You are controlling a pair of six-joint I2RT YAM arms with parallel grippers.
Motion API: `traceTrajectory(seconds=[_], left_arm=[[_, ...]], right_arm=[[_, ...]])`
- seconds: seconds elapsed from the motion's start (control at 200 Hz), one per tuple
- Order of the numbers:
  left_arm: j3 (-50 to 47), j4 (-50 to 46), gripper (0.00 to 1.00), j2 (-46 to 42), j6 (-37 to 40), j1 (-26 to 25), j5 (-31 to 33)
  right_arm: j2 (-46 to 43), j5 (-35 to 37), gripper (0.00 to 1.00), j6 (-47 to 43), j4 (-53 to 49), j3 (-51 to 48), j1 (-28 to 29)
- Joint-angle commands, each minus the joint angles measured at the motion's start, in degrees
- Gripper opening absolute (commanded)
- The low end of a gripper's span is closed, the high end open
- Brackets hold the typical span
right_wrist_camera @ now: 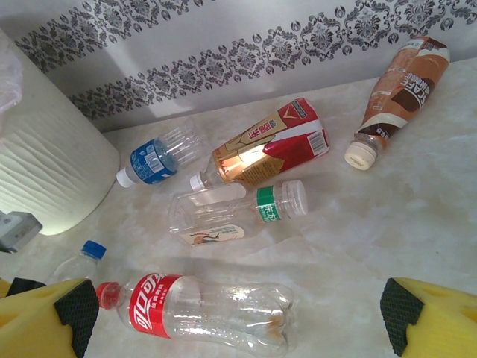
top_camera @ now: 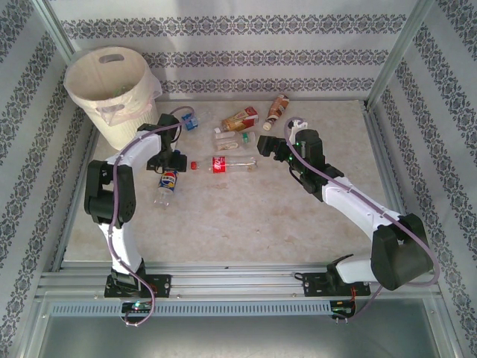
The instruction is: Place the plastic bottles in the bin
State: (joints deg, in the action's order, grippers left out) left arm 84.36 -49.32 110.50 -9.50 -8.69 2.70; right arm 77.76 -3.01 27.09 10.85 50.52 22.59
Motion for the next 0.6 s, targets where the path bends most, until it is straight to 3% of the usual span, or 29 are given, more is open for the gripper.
traceTrajectory(seconds=[0.0,0.185,0.34,0.595], left_arm=[[1.31,0.22,0.82,3.07,2.07,-0.49,2.6],[1.05,2.55,0.73,5.73,0.15,-0.2,1.9],[1.26,3.37,0.59,5.76,-1.15,-0.19,3.62],[-1.18,5.02,0.51,-4.5,-3.35,-0.25,4.92]], right_arm=[[0.38,-0.6,0.98,0.08,-0.17,2.03,-0.53],[-0.06,-0.99,0.98,-0.78,-0.52,1.9,-0.62],[-0.25,-1.26,0.98,-1.82,-0.38,1.68,-0.66],[-0.65,-2.09,0.98,-2.6,-0.22,3.61,-0.71]])
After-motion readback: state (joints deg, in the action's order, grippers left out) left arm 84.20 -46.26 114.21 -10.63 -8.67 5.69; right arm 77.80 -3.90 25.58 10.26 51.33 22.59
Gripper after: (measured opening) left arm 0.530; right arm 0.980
